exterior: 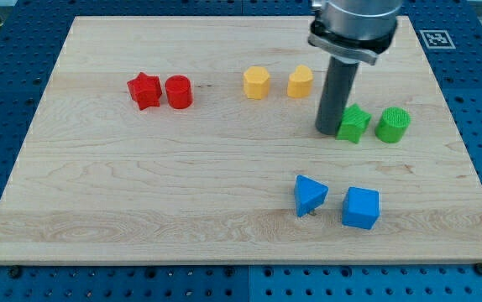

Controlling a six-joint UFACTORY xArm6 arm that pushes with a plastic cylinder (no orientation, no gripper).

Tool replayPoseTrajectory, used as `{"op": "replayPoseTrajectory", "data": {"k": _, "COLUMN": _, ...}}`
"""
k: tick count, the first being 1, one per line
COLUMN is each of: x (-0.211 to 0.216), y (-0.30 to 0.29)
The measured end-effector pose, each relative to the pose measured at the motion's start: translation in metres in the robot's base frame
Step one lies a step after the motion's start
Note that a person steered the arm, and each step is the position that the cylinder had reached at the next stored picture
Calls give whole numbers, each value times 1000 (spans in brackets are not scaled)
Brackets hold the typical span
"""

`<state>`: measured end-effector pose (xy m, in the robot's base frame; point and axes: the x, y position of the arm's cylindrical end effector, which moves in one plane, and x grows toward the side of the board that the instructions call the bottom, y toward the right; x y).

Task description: Push the heart to the top left of the hexagon

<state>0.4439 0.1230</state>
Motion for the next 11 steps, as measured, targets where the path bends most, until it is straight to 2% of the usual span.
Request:
{"op": "replayPoseTrajectory", "data": {"k": 2, "x": -9, "y": -9}}
{"op": "replayPoseTrajectory", "data": {"k": 4, "x": -62, "y": -10}}
{"op": "replayPoseTrajectory", "data": {"k": 6, "x": -139, "y": -57}}
{"op": "replayPoseTrajectory", "data": {"k": 7, "x": -163, "y": -63}}
{"op": "replayPoseTrajectory", "data": {"k": 8, "x": -130, "y": -35}}
{"op": "replayPoseTrajectory", "data": {"k": 9, "x": -105, "y": -45}}
{"op": "replayPoseTrajectory", "data": {"k": 10, "x": -119, "y": -83}}
{"op": "replayPoseTrajectory", "data": {"k": 11, "x": -123, "y": -83}}
